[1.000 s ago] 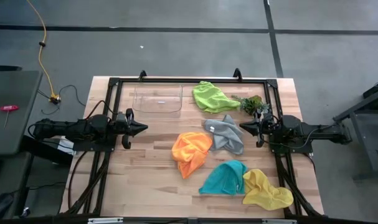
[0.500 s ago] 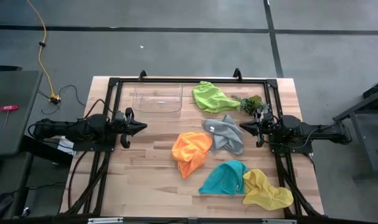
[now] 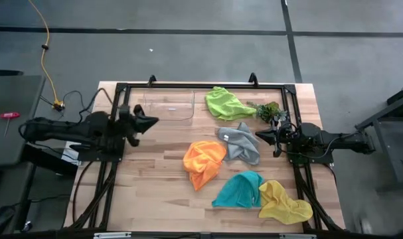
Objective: Fold microfiber towels
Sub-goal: Fold the orange towel
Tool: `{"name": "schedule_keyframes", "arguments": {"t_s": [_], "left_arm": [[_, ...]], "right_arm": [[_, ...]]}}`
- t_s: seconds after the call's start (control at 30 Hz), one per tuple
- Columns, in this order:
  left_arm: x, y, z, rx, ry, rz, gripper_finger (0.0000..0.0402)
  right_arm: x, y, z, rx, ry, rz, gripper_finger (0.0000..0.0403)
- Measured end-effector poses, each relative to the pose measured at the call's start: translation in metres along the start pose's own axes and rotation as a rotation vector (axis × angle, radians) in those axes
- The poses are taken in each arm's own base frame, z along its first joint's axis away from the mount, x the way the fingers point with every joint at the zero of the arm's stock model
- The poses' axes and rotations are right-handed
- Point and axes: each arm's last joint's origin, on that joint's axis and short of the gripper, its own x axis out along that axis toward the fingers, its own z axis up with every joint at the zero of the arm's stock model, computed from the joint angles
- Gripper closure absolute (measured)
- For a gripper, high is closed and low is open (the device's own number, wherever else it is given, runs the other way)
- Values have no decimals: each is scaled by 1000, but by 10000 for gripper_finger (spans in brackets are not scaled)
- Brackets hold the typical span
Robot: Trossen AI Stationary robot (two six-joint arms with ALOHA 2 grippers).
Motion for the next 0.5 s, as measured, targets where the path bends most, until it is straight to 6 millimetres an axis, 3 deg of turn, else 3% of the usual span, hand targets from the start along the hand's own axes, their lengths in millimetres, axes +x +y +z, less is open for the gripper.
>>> {"name": "schedule_keyframes", "arguments": {"t_s": [0.2, 0.3, 0.43, 0.5], "left_arm": [[54, -22, 20, 82, 108, -19, 401], [74, -26, 17, 39, 157, -21, 401], [88, -33, 9, -20, 182, -26, 401], [90, -37, 8, -27, 152, -32, 401]], "right_arm": [[0, 0, 0, 0, 0, 0, 402], [0, 0, 0, 0, 1, 0, 402], [0, 0, 3, 29, -34, -7, 402], [0, 2, 9, 165, -92, 17, 402]]}}
